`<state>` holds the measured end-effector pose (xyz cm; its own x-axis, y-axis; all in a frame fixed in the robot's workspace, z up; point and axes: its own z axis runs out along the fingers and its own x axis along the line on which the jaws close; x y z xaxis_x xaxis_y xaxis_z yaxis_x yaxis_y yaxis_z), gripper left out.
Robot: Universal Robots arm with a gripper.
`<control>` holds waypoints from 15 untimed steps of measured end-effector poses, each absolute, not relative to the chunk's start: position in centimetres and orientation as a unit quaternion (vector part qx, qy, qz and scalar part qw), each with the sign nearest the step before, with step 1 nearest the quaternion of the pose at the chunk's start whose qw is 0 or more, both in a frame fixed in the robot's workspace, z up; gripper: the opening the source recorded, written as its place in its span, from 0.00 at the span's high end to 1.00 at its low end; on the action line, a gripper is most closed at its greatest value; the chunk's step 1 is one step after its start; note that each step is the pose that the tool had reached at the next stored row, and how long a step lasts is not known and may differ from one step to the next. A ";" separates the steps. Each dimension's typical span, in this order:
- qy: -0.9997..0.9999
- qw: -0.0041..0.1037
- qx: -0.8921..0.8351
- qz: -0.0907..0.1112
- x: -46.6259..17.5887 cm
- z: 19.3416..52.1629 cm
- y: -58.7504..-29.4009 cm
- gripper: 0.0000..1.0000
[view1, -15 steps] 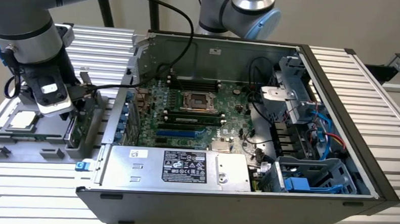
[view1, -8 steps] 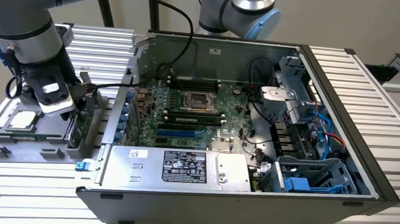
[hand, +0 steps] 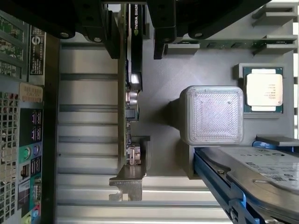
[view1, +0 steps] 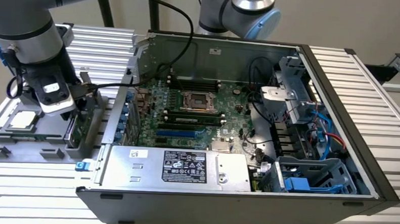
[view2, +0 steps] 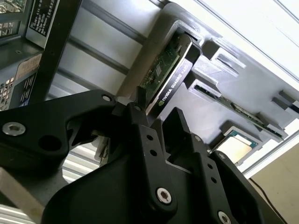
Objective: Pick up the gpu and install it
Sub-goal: 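Pick up the gpu and move the gpu toward the slot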
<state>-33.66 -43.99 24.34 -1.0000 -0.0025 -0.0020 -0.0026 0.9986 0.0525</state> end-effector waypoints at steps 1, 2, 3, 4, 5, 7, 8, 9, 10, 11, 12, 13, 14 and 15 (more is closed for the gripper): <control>1.000 0.001 -0.001 0.026 -33.7 24.3 -43.9 0.00; 1.000 0.001 -0.001 0.026 -33.7 24.3 -43.9 0.00; 1.000 0.001 -0.001 0.026 -33.7 24.3 -43.8 0.00; 1.000 0.002 -0.001 0.026 -33.7 24.3 -43.8 0.00; 1.000 0.002 -0.001 0.026 -33.7 24.2 -43.8 0.00; 1.000 0.002 -0.001 0.026 -33.7 24.2 -43.7 0.00; 1.000 0.002 -0.001 0.026 -33.7 24.2 -43.6 0.00; 1.000 0.002 -0.001 0.026 -33.7 24.2 -43.6 0.00; 1.000 0.002 0.000 0.026 -33.6 24.2 -43.5 0.00; 1.000 0.002 0.000 0.026 -33.6 24.2 -43.5 0.00; 1.000 0.002 0.000 0.026 -33.6 24.2 -43.5 0.00; 1.000 0.002 0.000 0.026 -33.6 24.1 -43.5 0.00; 1.000 0.002 0.000 0.026 -33.6 24.1 -43.4 0.00; 1.000 0.002 0.000 0.026 -33.6 24.1 -43.4 0.00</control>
